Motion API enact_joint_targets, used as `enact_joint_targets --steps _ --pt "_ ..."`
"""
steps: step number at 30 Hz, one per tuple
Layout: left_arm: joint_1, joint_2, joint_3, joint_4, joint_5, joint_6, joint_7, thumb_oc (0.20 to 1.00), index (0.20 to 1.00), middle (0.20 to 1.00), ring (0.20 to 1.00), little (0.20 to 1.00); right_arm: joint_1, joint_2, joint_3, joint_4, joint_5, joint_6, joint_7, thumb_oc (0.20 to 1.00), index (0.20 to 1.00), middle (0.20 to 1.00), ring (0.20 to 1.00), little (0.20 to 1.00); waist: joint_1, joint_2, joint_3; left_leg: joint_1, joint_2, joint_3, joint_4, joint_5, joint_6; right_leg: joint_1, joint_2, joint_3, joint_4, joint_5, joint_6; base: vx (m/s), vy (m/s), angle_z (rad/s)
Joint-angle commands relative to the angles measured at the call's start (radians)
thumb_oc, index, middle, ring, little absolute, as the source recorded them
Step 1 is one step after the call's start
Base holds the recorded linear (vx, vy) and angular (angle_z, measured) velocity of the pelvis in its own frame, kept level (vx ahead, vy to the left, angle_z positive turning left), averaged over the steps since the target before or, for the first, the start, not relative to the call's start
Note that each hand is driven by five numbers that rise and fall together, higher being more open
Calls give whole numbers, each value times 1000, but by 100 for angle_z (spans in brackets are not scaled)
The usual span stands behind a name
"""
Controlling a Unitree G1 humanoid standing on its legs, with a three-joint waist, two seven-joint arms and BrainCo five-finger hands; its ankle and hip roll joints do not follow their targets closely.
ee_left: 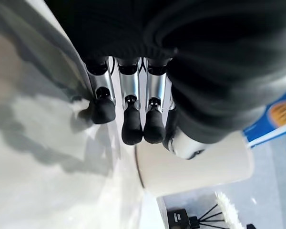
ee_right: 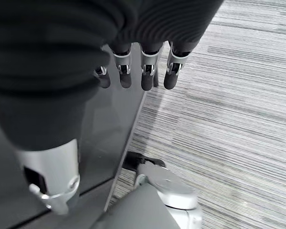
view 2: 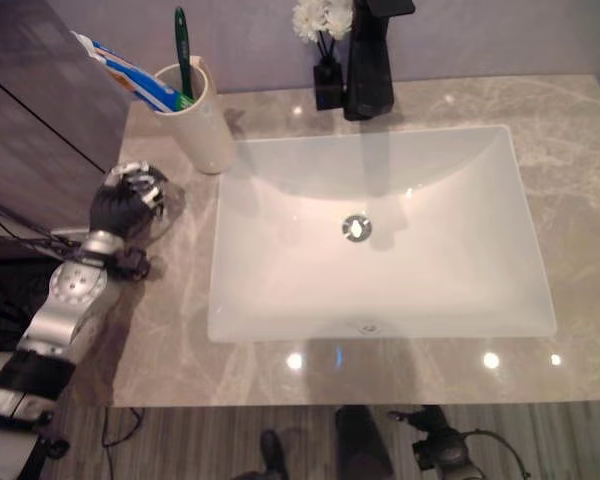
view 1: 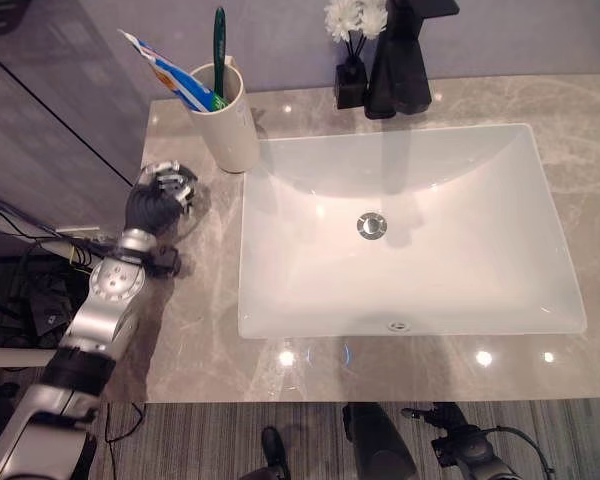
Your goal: Put brush and paste in cup on sink, flatten towel.
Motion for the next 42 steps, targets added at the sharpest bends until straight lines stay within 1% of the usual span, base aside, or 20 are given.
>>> enact_joint_targets --steps 1,4,6,11,12,14,16,20,21,28,32,36,38,39,41,42 --pt "35 19 51 -34 5 -18 -32 200 200 200 200 200 20 17 -1 -2 16 -22 -7 1000 1000 1000 1000 1000 7 -35 -16 85 -35 -9 8 -10 25 -34 -85 62 -3 76 137 -36 -2 5" --pt "59 20 61 -60 -7 -23 -44 200 200 200 200 200 20 20 7 0 9 -22 1 1000 1000 1000 1000 1000 8 -40 -18 83 -39 -2 8 -12 27 -42 -81 71 -3 82 138 -36 3 1" --pt "50 21 55 -64 -4 -27 -43 200 200 200 200 200 17 19 12 3 6 -22 4 1000 1000 1000 1000 1000 5 -44 -17 78 -42 1 8 -12 28 -53 -77 78 -3 88 138 -38 3 -4" --pt "-3 27 23 -28 -18 -29 -39 200 200 200 200 200 17 13 16 7 7 -22 9 1000 1000 1000 1000 1000 -4 -41 -15 65 -46 8 8 -10 28 -76 -74 90 -3 93 136 -24 3 -12" --pt "-53 9 -11 20 -23 -28 -25 200 200 200 200 200 16 9 19 8 14 -20 7 1000 1000 1000 1000 1000 -12 -34 -10 57 -49 10 8 -7 28 -86 -72 95 -3 95 134 -9 -11 -7" --pt "-101 -2 -36 71 -14 -25 -16 200 200 200 200 200 18 6 22 4 19 -21 8 1000 1000 1000 1000 1000 -21 -26 -10 52 -48 17 8 -7 25 -98 -69 98 -3 95 133 8 -22 -11" --pt "-204 -42 -82 165 -5 -13 6 200 200 200 200 200 18 2 23 -2 29 -22 -3 1000 1000 1000 1000 1000 -41 -17 -8 53 -39 33 8 -7 22 -109 -55 104 -3 91 132 52 -27 -21" --pt "-259 -67 -93 217 4 -13 29 200 200 200 200 200 21 3 25 -11 38 -25 -7 1000 1000 1000 1000 1000 -50 -18 -8 52 -33 41 8 -5 19 -118 -48 105 -3 92 131 20 -17 -7" --pt "-291 -81 -101 253 11 -10 42 200 200 200 200 200 21 0 24 -14 45 -28 -10 1000 1000 1000 1000 1000 -56 -20 -8 49 -29 42 8 -4 17 -123 -45 106 -3 91 130 19 -29 -3" --pt "-393 -106 -99 357 14 -14 104 200 200 200 200 200 15 2 27 -14 65 -33 -25 1000 1000 1000 1000 1000 -67 -29 -8 41 -16 55 8 -2 10 -141 -30 110 -3 87 128 5 -7 -1" --pt "-396 -113 -97 354 11 -20 109 200 200 200 200 200 17 7 30 -22 69 -36 -29 1000 1000 1000 1000 1000 -69 -30 -6 42 -10 55 8 2 7 -143 -26 111 -3 84 126 18 -16 -10" --pt "-320 -101 -89 263 49 -20 82 200 200 200 200 200 14 12 24 -2 65 -38 -30 1000 1000 1000 1000 1000 -57 -28 -12 49 -6 50 8 1 4 -136 -26 107 -3 78 125 0 0 0" --pt "-259 -91 -67 211 60 -18 64 200 200 200 200 200 16 10 15 1 63 -39 -31 1000 1000 1000 1000 1000 -48 -27 -14 54 -5 47 8 -1 5 -131 -27 103 -3 74 126 0 0 0" --pt "-258 -91 -67 211 60 -18 64 200 200 200 200 200 16 10 15 1 63 -39 -31 1000 1000 1000 1000 1000 -48 -27 -14 54 -5 47 8 -1 5 -131 -27 103 -3 74 126 0 0 0" --pt "-193 -70 -30 163 62 -20 49 200 200 200 200 200 22 8 5 -8 59 -40 -29 1000 1000 1000 1000 1000 -36 -26 -17 57 -5 43 8 -2 5 -126 -28 101 -3 73 126 0 0 0" --pt "-191 -70 -29 161 63 -19 49 200 200 200 200 200 22 8 6 -8 59 -40 -29 1000 1000 1000 1000 1000 -37 -25 -18 57 -5 43 8 -2 5 -126 -28 101 -3 73 126 0 0 0"
